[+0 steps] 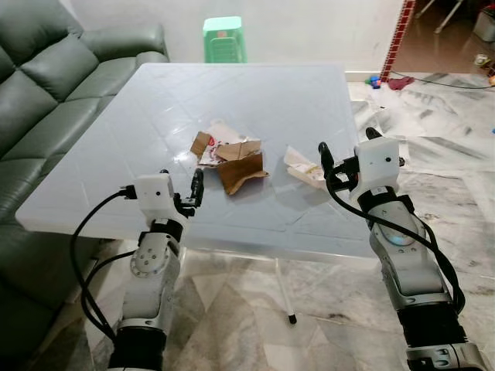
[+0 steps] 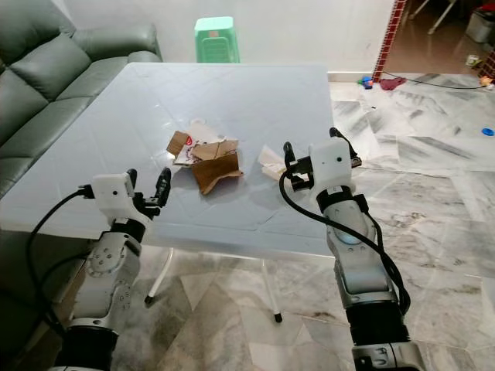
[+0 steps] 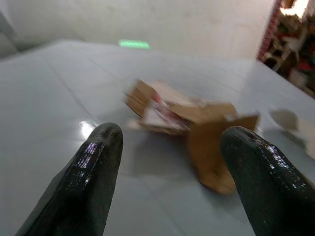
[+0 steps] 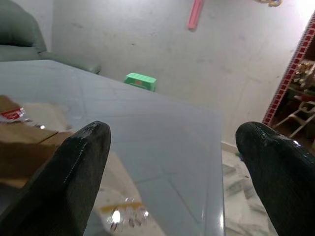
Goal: Picking trash to rubbish bin
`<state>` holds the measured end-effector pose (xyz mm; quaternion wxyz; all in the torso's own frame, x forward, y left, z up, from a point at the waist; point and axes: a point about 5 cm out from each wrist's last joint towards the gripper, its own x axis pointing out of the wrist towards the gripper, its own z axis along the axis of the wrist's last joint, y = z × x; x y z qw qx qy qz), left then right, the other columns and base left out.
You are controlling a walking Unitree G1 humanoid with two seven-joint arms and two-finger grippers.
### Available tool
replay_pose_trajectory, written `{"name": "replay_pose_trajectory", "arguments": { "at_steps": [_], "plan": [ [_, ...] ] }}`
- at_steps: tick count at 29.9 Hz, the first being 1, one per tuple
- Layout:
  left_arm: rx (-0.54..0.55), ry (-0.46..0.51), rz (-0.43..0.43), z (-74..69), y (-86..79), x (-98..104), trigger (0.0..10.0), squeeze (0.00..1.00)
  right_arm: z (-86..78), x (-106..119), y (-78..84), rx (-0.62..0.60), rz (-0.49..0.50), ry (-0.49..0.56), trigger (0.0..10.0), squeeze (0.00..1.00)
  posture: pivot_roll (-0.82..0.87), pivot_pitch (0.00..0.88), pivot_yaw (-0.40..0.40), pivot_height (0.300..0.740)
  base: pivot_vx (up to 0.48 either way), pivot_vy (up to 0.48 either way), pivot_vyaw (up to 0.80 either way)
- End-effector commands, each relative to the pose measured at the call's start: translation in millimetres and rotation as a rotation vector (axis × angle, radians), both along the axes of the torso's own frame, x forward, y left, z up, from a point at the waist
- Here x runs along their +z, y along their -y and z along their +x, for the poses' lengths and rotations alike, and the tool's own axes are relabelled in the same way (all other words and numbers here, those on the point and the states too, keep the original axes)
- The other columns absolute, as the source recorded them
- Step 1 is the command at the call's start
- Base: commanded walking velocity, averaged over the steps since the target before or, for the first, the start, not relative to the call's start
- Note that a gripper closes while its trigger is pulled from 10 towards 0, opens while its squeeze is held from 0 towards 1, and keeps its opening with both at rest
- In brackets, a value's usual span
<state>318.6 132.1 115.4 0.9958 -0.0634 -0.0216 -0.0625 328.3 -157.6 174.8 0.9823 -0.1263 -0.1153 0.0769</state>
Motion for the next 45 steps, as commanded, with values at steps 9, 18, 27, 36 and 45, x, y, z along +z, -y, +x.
{"name": "replay_pose_trajectory", "arguments": {
  "at_steps": [9,18,27,36,45],
  "plan": [
    [-0.107,-0.021,-0.004,17.9,15.4,4,10.0,0.00,-17.0,-7,-0.2,0.045,0.004,-0.046,10.0,0.00,-0.08,0.101,0.054,0.740,0.000,0.000,0.00],
    [-0.171,-0.152,0.081,32.8,14.6,-19,10.0,0.00,-45.1,-16,-8.6,0.179,0.054,-0.168,10.0,0.00,-0.14,0.168,0.068,0.740,0.000,0.000,0.00],
    [-0.191,-0.106,0.142,51.5,15.6,1,10.0,0.00,-86.4,-13,-14.1,0.370,0.109,-0.290,10.0,0.00,-0.19,0.213,0.090,0.740,0.000,0.000,0.00],
    [-0.236,-0.092,0.212,57.1,24.3,2,10.0,0.68,-118.0,-3,-42.5,0.628,0.217,-0.418,10.0,0.00,-0.22,0.223,0.090,0.740,0.000,0.000,0.00],
    [-0.209,-0.104,0.279,59.3,21.5,1,10.0,0.00,-142.1,8,-55.5,0.818,0.307,-0.495,10.0,0.00,-0.24,0.229,0.091,0.740,0.000,0.000,0.00]
  ]
}}
